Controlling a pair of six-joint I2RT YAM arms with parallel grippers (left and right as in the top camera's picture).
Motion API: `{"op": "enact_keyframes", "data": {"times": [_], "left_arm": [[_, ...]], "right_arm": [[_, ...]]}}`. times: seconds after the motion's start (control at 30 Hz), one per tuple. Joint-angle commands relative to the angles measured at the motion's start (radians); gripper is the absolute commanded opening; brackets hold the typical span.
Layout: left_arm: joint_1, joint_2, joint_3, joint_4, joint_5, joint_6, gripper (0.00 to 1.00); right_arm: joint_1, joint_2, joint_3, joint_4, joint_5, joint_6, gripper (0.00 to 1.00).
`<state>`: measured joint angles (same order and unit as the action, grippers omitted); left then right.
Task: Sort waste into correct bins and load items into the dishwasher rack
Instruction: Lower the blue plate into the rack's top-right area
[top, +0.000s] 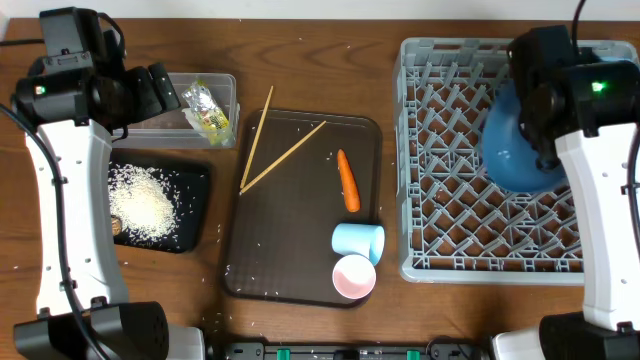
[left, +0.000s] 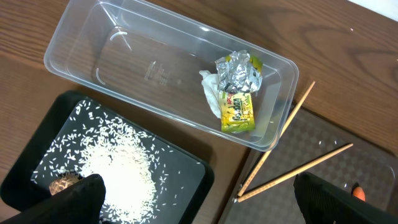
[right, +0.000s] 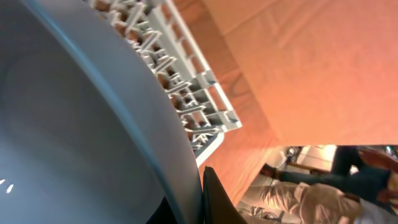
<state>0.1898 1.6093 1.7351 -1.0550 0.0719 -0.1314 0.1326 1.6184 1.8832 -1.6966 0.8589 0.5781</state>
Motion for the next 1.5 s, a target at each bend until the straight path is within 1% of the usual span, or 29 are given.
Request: {"op": "enact_keyframes", "data": {"times": [0.0, 0.6, 0.87, 1.0, 1.13, 1.2, 1.3, 1.47], "left_arm": [[0.005, 0.006, -0.012, -0.003, -0.001, -0.005, 0.98], [0.005, 0.006, -0.012, -0.003, -0.001, -0.005, 0.98], [0.005, 0.006, -0.012, -0.003, -0.001, -0.005, 0.98], [0.005, 0.006, -0.012, -0.003, -0.001, -0.005, 0.98], [0.005, 0.006, -0.012, -0.003, -0.001, -0.005, 0.98], [0.005, 0.006, -0.012, -0.003, -0.001, -0.005, 0.98], [0.005, 0.007, -0.012, -0.003, -0.001, -0.005, 0.98], [0.005, 0.006, -0.012, -0.003, -0.001, -0.005, 0.98]], "right_arm": [[-0.036, -0.008, 0.019, -0.002, 0.089, 0.046, 0.01], [-0.052, -0.008, 0.019, 0.008, 0.050, 0.053, 0.01], [-0.056, -0.008, 0.019, 0.043, 0.131, 0.039, 0.01], [-0.069, -0.008, 0.019, 0.123, 0.217, -0.035, 0.01], [-0.087, -0.008, 0.019, 0.254, 0.298, -0.192, 0.01], [-0.098, -0.008, 0.019, 0.324, 0.296, -0.270, 0.01], [-0.117, -0.008, 0.019, 0.406, 0.296, -0.336, 0.01], [-0.157, -0.003, 0.018, 0.507, 0.289, -0.494, 0.00]]}}
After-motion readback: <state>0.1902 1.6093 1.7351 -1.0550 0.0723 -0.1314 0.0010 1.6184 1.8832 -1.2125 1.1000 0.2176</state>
